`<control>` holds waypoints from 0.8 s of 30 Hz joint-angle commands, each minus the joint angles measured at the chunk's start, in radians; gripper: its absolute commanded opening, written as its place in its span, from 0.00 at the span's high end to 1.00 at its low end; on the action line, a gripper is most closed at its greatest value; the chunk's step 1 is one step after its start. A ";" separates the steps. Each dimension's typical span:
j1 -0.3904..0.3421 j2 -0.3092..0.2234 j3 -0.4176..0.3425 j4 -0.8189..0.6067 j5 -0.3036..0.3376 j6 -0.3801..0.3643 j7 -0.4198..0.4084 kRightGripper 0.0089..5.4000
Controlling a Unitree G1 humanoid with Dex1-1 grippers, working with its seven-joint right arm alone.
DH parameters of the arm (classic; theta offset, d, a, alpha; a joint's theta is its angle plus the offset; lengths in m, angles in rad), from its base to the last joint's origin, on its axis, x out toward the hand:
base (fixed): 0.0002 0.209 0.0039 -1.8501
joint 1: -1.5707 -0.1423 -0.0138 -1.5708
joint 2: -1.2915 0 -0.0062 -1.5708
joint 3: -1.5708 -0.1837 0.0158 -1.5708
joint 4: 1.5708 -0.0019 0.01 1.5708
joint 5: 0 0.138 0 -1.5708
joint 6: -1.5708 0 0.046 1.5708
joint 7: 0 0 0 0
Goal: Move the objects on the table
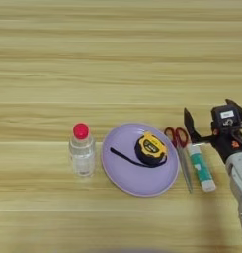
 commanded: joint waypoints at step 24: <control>-0.057 -0.051 0.012 0.237 -0.059 -0.028 -0.027 0.00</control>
